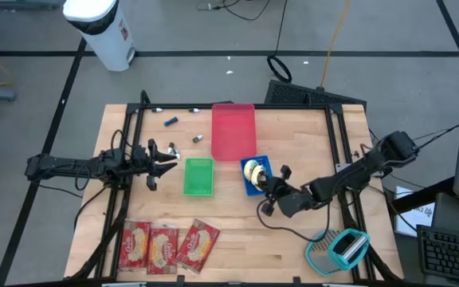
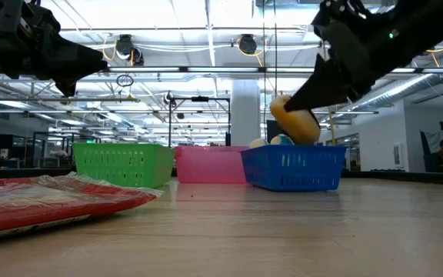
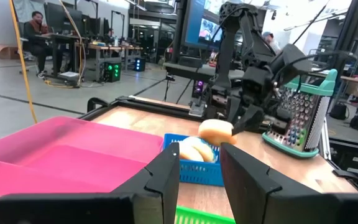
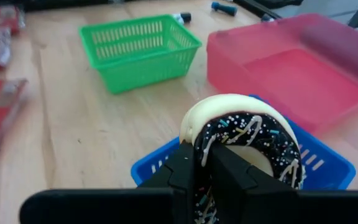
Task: Pick & Place Food Item
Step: Put the black doughnut into the blue bin, then put the purple food coloring bottle into the green bin
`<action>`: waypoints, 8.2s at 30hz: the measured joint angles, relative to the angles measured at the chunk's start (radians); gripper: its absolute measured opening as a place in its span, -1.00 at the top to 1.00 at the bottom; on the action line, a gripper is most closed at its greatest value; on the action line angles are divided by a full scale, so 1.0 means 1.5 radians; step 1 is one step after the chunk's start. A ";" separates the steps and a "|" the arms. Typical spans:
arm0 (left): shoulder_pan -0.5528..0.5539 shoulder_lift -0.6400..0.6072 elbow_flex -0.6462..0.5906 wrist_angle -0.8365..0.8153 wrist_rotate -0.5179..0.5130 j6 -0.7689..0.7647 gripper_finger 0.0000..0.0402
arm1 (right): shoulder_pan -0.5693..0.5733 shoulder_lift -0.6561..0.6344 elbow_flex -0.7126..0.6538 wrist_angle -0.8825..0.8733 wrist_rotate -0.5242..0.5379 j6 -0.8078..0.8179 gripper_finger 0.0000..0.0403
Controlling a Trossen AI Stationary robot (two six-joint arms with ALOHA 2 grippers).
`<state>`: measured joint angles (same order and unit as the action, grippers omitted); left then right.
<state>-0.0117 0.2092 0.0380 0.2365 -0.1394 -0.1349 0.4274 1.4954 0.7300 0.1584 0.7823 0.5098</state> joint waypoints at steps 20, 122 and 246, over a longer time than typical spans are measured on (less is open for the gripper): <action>0.000 0.000 0.000 0.000 0.000 0.000 0.43 | 0.000 0.024 0.000 -0.003 -0.036 -0.050 0.19; 0.000 0.000 0.000 0.012 -0.097 0.011 0.43 | -0.370 -0.778 -0.436 0.058 -0.541 -0.385 1.00; 0.682 0.985 0.594 -0.420 -0.083 -0.151 -0.29 | -0.372 -0.851 -0.440 0.026 -0.523 -0.383 0.99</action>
<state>1.0112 1.6868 0.9296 -0.3932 -0.2645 -0.3607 -0.1310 0.2188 0.0692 0.1978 -0.0017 -0.0650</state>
